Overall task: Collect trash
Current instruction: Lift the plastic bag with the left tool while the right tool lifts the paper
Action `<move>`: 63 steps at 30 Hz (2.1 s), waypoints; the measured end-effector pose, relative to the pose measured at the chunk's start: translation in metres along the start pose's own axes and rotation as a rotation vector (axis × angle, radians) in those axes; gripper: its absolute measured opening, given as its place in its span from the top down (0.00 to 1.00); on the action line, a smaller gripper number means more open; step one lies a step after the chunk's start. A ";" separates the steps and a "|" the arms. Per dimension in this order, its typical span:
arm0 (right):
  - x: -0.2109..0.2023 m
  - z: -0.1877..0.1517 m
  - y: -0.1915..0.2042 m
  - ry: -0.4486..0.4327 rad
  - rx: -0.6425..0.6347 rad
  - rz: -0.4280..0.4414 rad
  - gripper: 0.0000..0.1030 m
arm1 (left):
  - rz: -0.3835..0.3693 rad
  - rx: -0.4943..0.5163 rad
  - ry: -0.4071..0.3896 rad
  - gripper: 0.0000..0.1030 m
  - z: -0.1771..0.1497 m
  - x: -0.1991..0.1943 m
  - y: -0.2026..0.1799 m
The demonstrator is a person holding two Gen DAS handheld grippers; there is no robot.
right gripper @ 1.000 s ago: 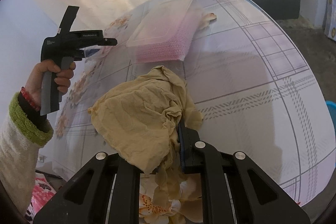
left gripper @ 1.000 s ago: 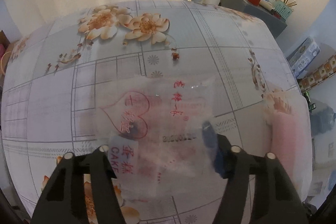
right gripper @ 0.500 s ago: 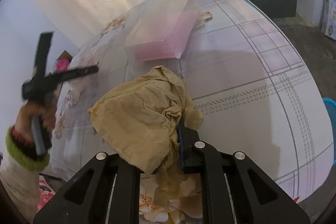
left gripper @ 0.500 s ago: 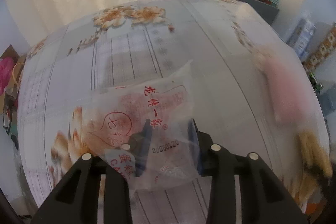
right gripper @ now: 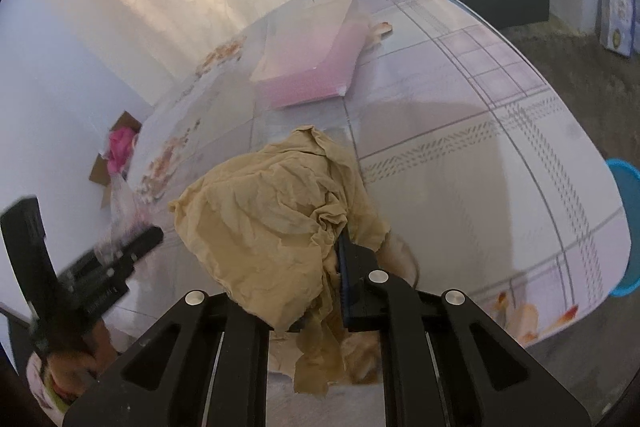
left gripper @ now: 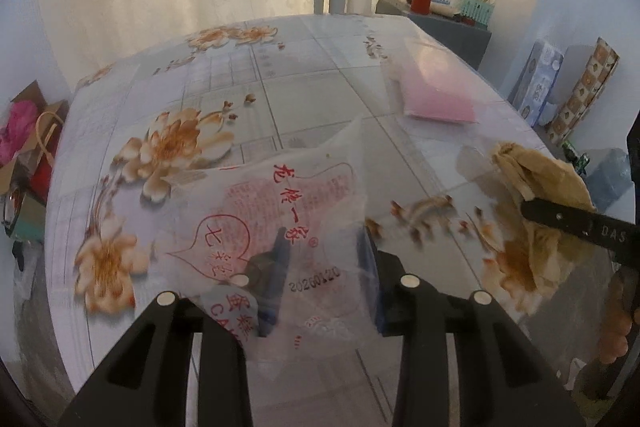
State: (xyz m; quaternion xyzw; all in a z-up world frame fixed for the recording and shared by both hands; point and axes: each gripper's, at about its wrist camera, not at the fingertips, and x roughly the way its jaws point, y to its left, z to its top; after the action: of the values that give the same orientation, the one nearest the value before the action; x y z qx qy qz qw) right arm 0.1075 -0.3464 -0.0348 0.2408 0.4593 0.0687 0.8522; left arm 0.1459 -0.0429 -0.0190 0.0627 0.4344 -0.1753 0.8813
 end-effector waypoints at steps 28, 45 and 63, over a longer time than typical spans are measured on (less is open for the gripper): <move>-0.026 -0.008 0.017 -0.046 0.023 0.055 0.90 | 0.106 0.067 -0.089 0.68 -0.020 -0.036 -0.017; -0.029 -0.006 0.020 -0.059 0.019 0.081 0.90 | 0.109 0.031 -0.133 0.68 -0.018 -0.052 -0.014; -0.054 0.000 0.029 -0.124 0.011 0.122 0.90 | 0.077 0.027 -0.221 0.68 -0.002 -0.081 -0.019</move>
State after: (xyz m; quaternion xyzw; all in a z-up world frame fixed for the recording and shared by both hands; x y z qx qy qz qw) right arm 0.0798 -0.3397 0.0196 0.2770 0.3905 0.1027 0.8719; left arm 0.0923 -0.0396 0.0441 0.0717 0.3294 -0.1528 0.9290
